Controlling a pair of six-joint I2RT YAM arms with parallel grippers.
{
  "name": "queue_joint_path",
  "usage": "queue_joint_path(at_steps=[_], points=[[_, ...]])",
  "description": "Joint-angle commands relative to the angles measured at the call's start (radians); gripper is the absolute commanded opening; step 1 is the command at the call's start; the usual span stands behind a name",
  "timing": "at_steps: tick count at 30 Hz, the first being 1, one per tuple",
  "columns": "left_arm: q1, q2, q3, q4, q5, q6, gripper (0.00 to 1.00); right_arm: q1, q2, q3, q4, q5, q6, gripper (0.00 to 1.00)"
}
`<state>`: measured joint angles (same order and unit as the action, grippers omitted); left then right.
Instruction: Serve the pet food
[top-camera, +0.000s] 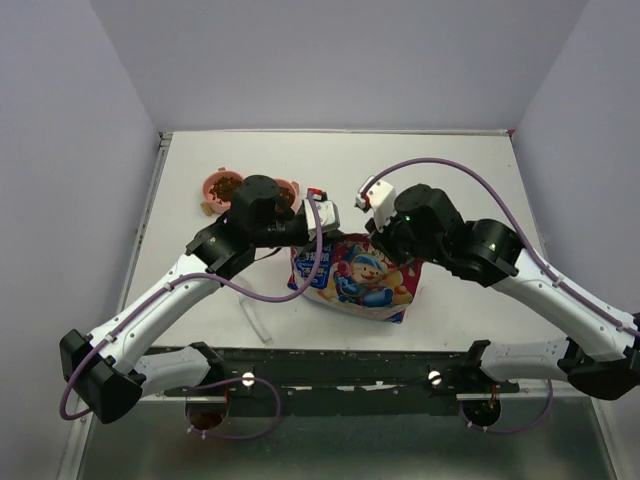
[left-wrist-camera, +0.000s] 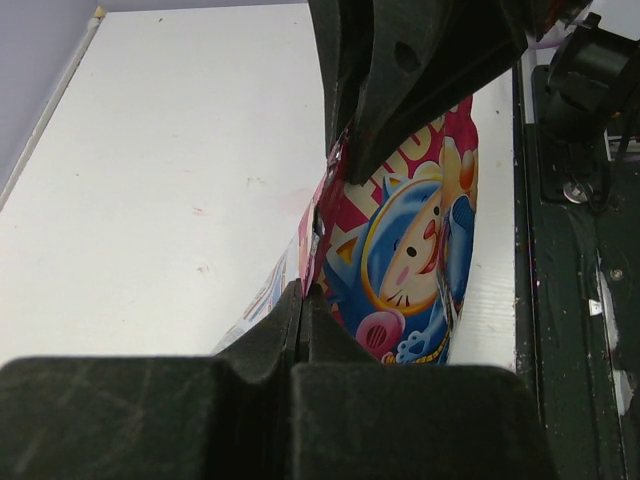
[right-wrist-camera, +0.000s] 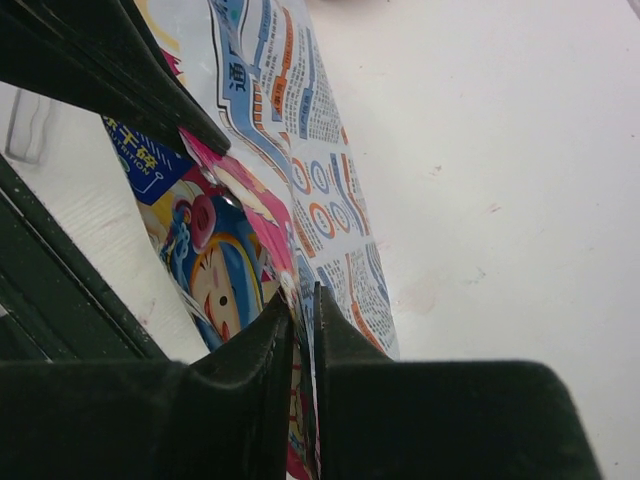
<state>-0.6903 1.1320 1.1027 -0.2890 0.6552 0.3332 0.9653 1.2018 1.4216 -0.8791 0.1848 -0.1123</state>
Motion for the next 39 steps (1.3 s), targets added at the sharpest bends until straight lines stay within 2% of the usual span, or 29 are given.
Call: queue_joint_path(at_steps=[1,5,7,9,15,19,23,26,28,34,35,37,39], points=[[0.018,-0.038,-0.010,-0.075,-0.048,0.018,0.00,-0.040,-0.076,-0.010,-0.138,0.156,-0.013,0.19],[0.018,-0.034,-0.004,-0.075,-0.046,0.018,0.00,-0.042,-0.080,-0.023,-0.153,0.165,0.002,0.17],[0.020,-0.031,0.000,-0.075,-0.045,0.018,0.00,-0.042,-0.087,-0.032,-0.161,0.182,0.002,0.11],[0.020,-0.029,0.005,-0.075,-0.046,0.013,0.00,-0.042,-0.091,-0.039,-0.173,0.191,0.002,0.00],[0.020,-0.029,0.009,-0.076,-0.052,0.015,0.00,-0.046,-0.120,-0.044,-0.196,0.219,0.033,0.00],[0.021,-0.028,0.014,-0.085,-0.052,0.020,0.00,-0.048,-0.148,-0.061,-0.215,0.245,0.043,0.14],[0.023,-0.028,0.019,-0.093,-0.052,0.023,0.00,-0.046,-0.169,-0.070,-0.231,0.257,0.049,0.18],[0.023,-0.028,0.022,-0.098,-0.055,0.026,0.00,-0.048,-0.173,-0.088,-0.242,0.269,0.054,0.14],[0.023,-0.029,0.025,-0.101,-0.055,0.027,0.00,-0.048,-0.177,-0.099,-0.245,0.284,0.057,0.00],[0.026,-0.032,0.025,-0.108,-0.057,0.030,0.00,-0.050,-0.202,-0.081,-0.271,0.323,0.080,0.00],[0.028,-0.032,0.026,-0.107,-0.057,0.030,0.00,-0.048,-0.206,-0.081,-0.282,0.321,0.079,0.02],[0.026,-0.031,0.031,-0.107,-0.052,0.029,0.00,-0.050,-0.229,-0.090,-0.281,0.326,0.077,0.18],[0.028,-0.032,0.032,-0.111,-0.052,0.027,0.00,-0.050,-0.246,-0.096,-0.287,0.329,0.077,0.24]])
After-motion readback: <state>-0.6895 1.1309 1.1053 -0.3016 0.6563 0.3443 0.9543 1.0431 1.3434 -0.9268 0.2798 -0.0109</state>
